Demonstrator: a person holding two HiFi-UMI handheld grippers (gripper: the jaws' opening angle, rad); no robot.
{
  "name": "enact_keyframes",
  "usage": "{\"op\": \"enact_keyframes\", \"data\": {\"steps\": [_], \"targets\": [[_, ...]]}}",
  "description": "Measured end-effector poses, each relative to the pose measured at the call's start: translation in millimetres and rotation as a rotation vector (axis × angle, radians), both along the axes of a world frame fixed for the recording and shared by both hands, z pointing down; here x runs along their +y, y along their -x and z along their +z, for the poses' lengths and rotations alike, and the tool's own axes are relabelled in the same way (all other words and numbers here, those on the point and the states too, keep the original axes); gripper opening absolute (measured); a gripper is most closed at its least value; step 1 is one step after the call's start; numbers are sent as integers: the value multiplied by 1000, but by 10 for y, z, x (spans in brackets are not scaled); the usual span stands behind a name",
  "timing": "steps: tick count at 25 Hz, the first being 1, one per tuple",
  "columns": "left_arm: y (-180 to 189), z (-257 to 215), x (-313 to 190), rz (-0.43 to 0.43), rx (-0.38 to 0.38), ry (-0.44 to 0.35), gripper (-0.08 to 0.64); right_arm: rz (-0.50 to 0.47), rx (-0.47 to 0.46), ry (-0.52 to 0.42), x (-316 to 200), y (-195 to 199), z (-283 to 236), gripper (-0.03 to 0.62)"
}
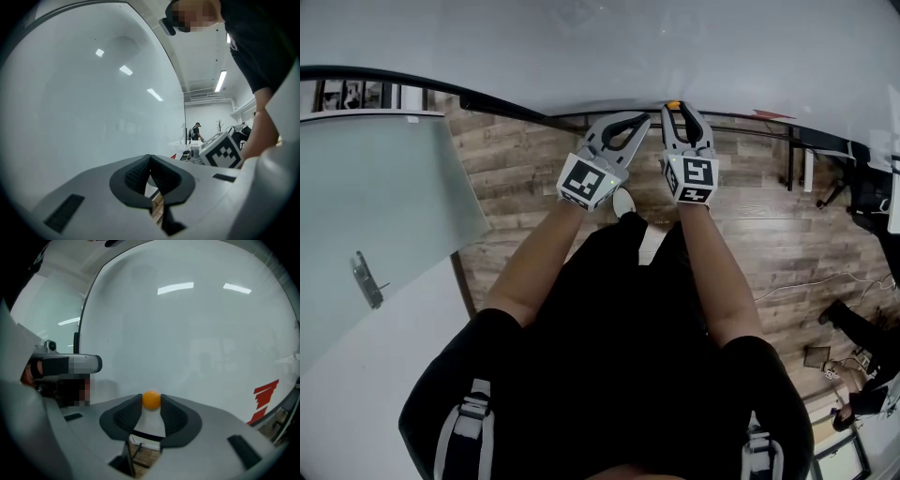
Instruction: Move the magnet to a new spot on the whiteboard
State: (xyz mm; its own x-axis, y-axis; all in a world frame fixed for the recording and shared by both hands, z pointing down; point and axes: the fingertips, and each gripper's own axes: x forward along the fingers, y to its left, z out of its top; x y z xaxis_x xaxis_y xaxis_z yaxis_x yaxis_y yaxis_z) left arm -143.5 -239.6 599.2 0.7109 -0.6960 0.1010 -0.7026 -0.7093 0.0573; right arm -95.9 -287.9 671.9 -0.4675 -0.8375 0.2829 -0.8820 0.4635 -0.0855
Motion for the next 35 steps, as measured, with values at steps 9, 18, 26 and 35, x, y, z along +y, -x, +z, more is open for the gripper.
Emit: {"op": "enact_keyframes", "data": {"steps": [9, 18, 26, 35], "targets": [[76, -54, -20, -26, -8, 2, 5, 34, 20, 10, -4, 5, -9, 123], [185, -131, 29, -33, -38, 27, 6, 20, 6, 5, 81, -29, -247, 132], [167, -510, 126, -18, -32, 13, 6, -95, -23, -84, 343, -22, -974, 54], [137, -1292, 283, 25, 25, -41, 5, -215, -101, -193, 706, 16, -1899, -6]]}}
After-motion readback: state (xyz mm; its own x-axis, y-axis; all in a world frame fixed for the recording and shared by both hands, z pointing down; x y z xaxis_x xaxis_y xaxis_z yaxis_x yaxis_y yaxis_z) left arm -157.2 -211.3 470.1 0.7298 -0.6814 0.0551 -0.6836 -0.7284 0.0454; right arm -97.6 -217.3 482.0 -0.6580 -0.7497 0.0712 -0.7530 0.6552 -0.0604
